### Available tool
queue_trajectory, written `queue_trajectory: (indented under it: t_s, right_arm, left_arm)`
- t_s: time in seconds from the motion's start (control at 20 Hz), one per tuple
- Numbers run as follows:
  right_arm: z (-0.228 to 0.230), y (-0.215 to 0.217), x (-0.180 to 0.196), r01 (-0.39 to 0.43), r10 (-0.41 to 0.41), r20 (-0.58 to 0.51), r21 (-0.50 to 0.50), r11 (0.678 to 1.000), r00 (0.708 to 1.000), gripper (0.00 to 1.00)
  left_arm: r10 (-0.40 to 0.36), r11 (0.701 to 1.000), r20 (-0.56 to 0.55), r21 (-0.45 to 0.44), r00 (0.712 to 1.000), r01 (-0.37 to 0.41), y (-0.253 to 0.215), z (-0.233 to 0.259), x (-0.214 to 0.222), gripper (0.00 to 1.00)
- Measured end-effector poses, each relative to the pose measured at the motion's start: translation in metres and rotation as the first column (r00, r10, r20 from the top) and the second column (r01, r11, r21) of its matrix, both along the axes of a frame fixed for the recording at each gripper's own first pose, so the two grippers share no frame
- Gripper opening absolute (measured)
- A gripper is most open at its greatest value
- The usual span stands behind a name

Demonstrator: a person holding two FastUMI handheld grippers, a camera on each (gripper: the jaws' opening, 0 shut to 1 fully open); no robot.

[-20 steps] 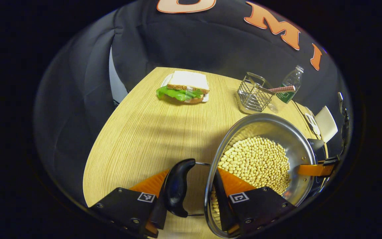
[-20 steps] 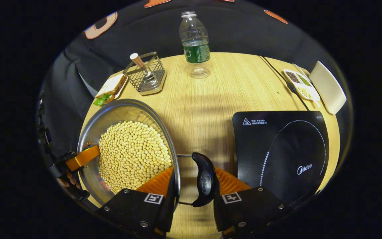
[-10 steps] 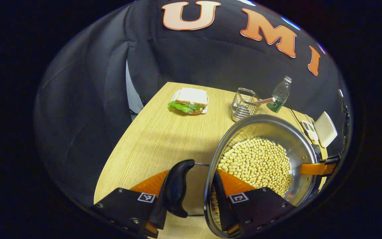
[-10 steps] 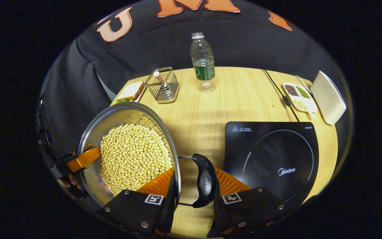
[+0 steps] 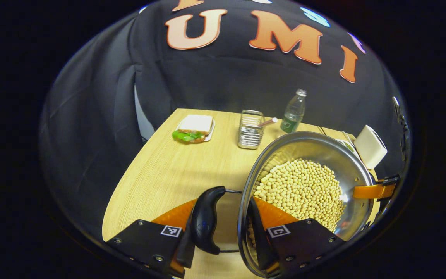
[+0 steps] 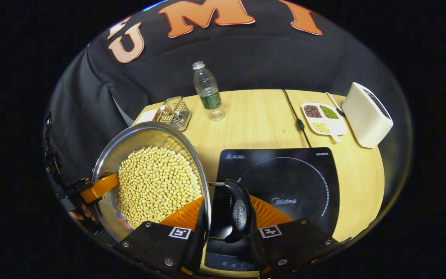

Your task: First push the handle of the pot to place it horizontally, then grasp the pot with both hands and set it on the induction cooktop.

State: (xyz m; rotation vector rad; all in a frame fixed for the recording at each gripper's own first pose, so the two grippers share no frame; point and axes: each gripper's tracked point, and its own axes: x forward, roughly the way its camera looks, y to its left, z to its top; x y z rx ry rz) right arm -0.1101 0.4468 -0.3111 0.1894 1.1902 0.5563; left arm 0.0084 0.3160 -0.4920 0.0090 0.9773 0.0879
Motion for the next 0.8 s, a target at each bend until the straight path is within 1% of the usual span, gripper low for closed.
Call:
queue_trajectory:
  t_s: [0.05,0.1,0.15,0.2,0.5,0.8]
  right_arm:
    - [-0.001,-0.009,0.002,0.013,-0.013,-0.002,0.002,1.0,1.0,0.49]
    - [-0.001,-0.019,0.005,0.024,-0.024,-0.001,0.002,1.0,1.0,0.53]
    - [-0.004,-0.027,0.01,0.036,-0.036,-0.002,-0.001,0.999,0.999,0.49]
    - [-0.005,-0.035,0.014,0.045,-0.045,0.001,-0.005,0.999,0.999,0.48]
    - [-0.011,-0.082,0.037,0.093,-0.093,0.014,-0.023,0.995,0.996,0.48]
    - [-0.024,-0.124,0.051,0.136,-0.136,0.012,-0.041,0.99,0.991,0.48]
  left_arm:
    - [-0.014,1.0,0.004,-0.001,1.0,0.014,-0.002,-0.002,0.0,0.65]
    - [-0.023,1.0,0.004,-0.004,1.0,0.023,-0.001,-0.002,0.002,0.64]
    - [-0.031,0.999,0.004,-0.008,1.0,0.031,-0.002,-0.002,0.003,0.65]
    - [-0.04,0.999,0.003,-0.013,0.999,0.04,-0.001,-0.003,0.004,0.64]
    - [-0.081,0.996,0.005,-0.033,0.997,0.082,-0.002,-0.005,0.008,0.65]
    - [-0.12,0.992,0.001,-0.047,0.993,0.12,-0.003,-0.009,0.011,0.65]
